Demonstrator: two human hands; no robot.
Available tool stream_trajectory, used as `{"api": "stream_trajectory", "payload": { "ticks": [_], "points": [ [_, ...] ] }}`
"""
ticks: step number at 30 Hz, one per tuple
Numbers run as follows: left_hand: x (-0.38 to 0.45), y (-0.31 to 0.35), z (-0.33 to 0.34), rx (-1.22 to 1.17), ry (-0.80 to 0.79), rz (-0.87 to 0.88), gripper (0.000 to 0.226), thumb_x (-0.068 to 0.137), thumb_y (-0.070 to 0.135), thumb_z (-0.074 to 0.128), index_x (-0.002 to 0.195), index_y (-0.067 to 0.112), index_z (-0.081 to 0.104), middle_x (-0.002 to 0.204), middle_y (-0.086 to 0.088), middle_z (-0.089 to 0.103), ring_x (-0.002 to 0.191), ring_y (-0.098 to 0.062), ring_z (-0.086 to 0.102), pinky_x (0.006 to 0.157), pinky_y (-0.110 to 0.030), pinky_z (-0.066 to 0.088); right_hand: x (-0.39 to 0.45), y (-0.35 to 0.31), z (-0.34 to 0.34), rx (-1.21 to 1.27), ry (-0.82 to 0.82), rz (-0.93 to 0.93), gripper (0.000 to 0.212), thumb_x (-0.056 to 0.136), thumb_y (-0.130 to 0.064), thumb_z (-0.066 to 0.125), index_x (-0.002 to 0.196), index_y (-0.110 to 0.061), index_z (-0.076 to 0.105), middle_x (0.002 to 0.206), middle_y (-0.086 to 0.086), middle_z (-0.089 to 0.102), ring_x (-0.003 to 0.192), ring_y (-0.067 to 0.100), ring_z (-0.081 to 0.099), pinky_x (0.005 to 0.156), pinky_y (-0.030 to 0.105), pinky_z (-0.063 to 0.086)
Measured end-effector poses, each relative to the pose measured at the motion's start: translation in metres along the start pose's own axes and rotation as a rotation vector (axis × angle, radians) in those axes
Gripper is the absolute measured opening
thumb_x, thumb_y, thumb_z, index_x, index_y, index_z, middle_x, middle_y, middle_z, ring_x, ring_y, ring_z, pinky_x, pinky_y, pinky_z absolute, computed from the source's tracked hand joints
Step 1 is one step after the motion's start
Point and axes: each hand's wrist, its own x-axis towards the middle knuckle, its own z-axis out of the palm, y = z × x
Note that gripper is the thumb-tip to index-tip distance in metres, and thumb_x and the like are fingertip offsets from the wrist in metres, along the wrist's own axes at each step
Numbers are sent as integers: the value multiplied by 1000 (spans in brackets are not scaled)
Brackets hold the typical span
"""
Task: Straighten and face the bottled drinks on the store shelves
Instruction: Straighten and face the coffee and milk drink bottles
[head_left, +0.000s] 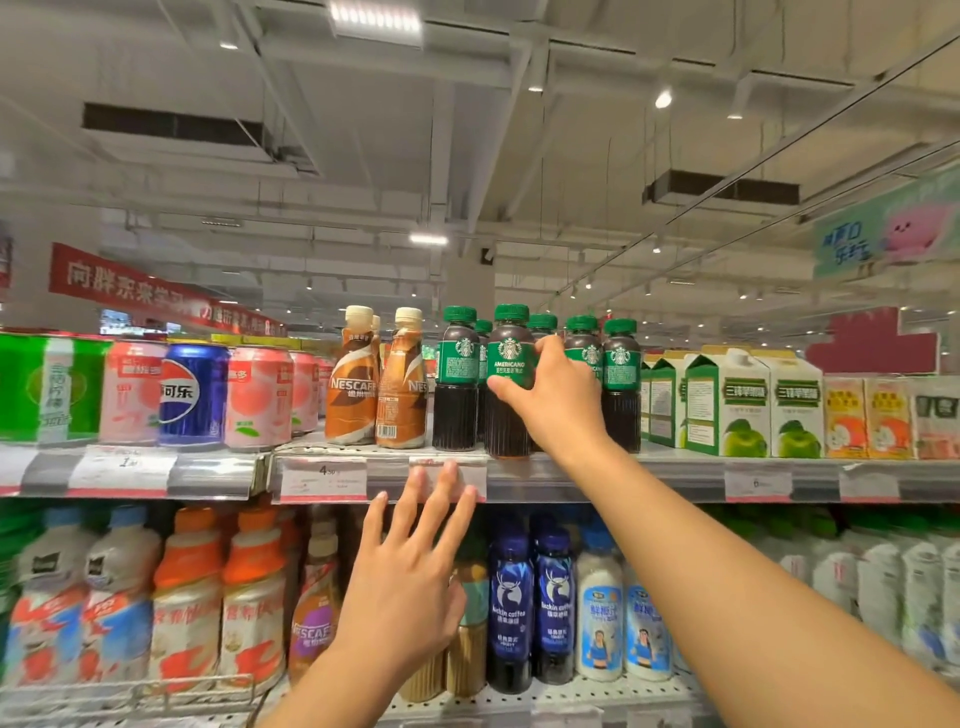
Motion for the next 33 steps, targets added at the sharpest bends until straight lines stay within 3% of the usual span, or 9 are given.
{"api": "stream_trajectory", "payload": {
  "ticks": [5, 8, 13, 21, 24, 28, 33],
  "points": [
    [0, -1, 0, -6, -5, 5, 97, 74, 45, 60, 161, 24, 21, 170, -5, 9, 155, -36, 13, 115, -62, 31, -6, -1, 0, -87, 24, -18, 69, 89, -62, 66, 133, -12, 49, 116, 11, 68, 107, 34, 65, 87, 42, 55],
    [0, -2, -1, -9, -15, 9, 98, 74, 46, 59, 161, 24, 20, 170, -5, 8, 155, -36, 12, 115, -62, 31, -19, 4, 2, -78, 10, 0, 72, 85, -63, 68, 136, -19, 44, 112, 7, 70, 106, 33, 66, 86, 42, 55],
    [0, 1, -1, -20, -3, -6, 97, 77, 45, 57, 162, 25, 16, 170, -4, 2, 156, -35, 6, 116, -62, 26, -49, 22, 11, -158, 5, 28, 46, 87, -63, 64, 115, -29, 49, 98, -4, 72, 96, 29, 69, 80, 39, 55],
    [-1, 3, -2, -11, 19, -4, 98, 77, 49, 59, 162, 25, 16, 170, -4, 5, 155, -36, 5, 117, -62, 26, -41, 19, 23, -270, -36, -5, 33, 96, -53, 61, 109, -23, 67, 101, -2, 71, 99, 28, 66, 75, 36, 48],
    [0, 4, -9, -24, -3, -7, 92, 77, 48, 56, 160, 25, 23, 169, -4, 12, 154, -36, 13, 115, -60, 31, -41, 18, 22, -279, -49, -8, 29, 96, -50, 62, 100, -23, 68, 99, -1, 69, 97, 27, 66, 73, 35, 48],
    [6, 0, -30, -92, 18, 6, 69, 82, 46, 49, 147, 25, 46, 160, -2, 37, 143, -33, 41, 102, -49, 49, -37, 30, 2, -184, -80, 17, 21, 95, -45, 62, 98, -26, 71, 97, -2, 72, 94, 28, 67, 75, 34, 50],
    [28, -9, -61, -188, 149, -15, 52, 88, 33, 60, 138, 22, 54, 143, 2, 53, 129, -21, 50, 101, -38, 50, -26, 89, -31, 4, 112, 69, 12, 89, -35, 64, 80, -27, 66, 74, -12, 68, 73, 16, 65, 69, 33, 55]
  ]
}}
